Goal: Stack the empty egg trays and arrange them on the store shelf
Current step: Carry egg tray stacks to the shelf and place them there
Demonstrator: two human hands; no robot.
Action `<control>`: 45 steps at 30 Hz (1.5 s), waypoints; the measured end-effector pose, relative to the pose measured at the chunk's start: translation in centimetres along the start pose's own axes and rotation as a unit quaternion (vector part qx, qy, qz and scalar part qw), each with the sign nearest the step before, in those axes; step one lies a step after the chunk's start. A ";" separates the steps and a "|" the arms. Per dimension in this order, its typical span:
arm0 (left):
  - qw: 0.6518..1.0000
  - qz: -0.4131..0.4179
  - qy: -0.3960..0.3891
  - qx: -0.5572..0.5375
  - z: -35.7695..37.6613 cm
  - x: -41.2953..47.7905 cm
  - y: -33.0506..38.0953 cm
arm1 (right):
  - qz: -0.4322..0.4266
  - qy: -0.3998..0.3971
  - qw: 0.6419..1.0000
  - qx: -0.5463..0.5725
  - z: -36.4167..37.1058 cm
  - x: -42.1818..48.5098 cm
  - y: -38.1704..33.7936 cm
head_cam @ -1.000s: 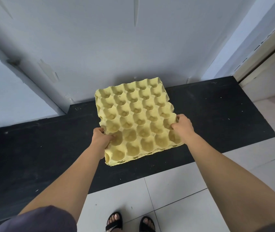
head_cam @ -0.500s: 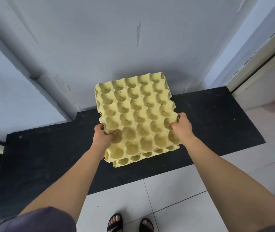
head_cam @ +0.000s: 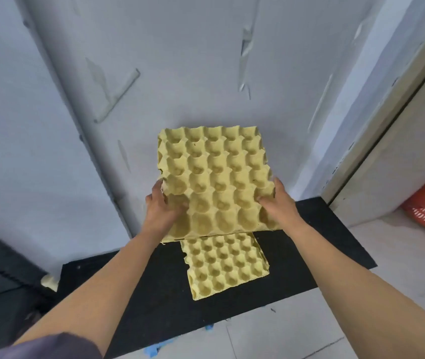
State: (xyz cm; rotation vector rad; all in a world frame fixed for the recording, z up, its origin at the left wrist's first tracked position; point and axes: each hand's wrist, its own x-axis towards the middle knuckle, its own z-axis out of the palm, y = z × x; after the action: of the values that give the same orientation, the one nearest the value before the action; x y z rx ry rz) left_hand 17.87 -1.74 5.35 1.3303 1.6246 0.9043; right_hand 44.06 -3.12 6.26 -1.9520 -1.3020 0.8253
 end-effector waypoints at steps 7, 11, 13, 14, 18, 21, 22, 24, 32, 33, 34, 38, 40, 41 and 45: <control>0.996 0.074 0.040 0.018 -6.9 -6.5 5.2 | -0.086 -0.041 0.995 0.028 -2.9 -5.8 -6.3; 0.993 0.091 0.072 0.030 -10.8 -11.9 6.8 | -0.151 -0.053 0.987 0.030 -3.6 -10.4 -8.7; 0.989 0.099 0.099 0.038 -12.8 -14.9 7.5 | -0.184 -0.055 0.981 0.023 -3.8 -12.9 -9.9; 0.987 0.104 0.114 0.041 -13.9 -16.3 7.8 | -0.196 -0.055 0.979 0.020 -3.7 -14.1 -10.5; 0.978 0.123 0.154 0.062 -18.0 -21.2 8.8 | -0.240 -0.040 0.970 0.020 -3.2 -18.3 -13.6; 0.971 0.134 0.187 0.069 -21.1 -24.2 9.4 | -0.268 -0.030 0.963 0.019 -2.5 -21.2 -16.4; 0.967 0.138 0.201 0.070 -22.4 -25.2 9.4 | -0.281 -0.028 0.959 0.018 -2.1 -22.2 -17.5; 0.962 0.142 0.220 0.075 -24.8 -27.0 9.3 | -0.299 -0.028 0.954 0.019 -1.2 -24.0 -19.7; 0.952 0.147 0.256 0.087 -36.4 -34.1 6.1 | -0.349 -0.047 0.934 0.057 5.7 -32.5 -27.4; 0.949 0.151 0.261 0.090 -38.3 -35.1 5.7 | -0.355 -0.047 0.931 0.063 6.9 -33.9 -28.5; 0.947 0.151 0.270 0.088 -40.3 -36.2 5.1 | -0.363 -0.046 0.928 0.069 8.2 -35.5 -29.7; 0.937 0.154 0.303 0.080 -47.6 -40.4 3.1 | -0.401 -0.040 0.909 0.104 12.8 -41.4 -33.9; 0.929 0.166 0.319 0.085 -50.8 -42.5 2.3 | -0.413 -0.039 0.902 0.121 14.9 -44.3 -35.8; 0.925 0.174 0.327 0.088 -52.1 -43.4 2.0 | -0.421 -0.037 0.898 0.127 15.7 -45.5 -36.5; 0.900 0.196 0.379 0.090 -57.2 -47.3 0.3 | -0.456 -0.039 0.878 0.138 19.1 -49.8 -40.4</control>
State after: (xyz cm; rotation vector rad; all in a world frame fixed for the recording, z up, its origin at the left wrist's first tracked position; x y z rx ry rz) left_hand -30.01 -49.70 35.65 1.5720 2.0846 1.7109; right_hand -8.09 -34.52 34.13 -0.8910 -1.7914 0.5462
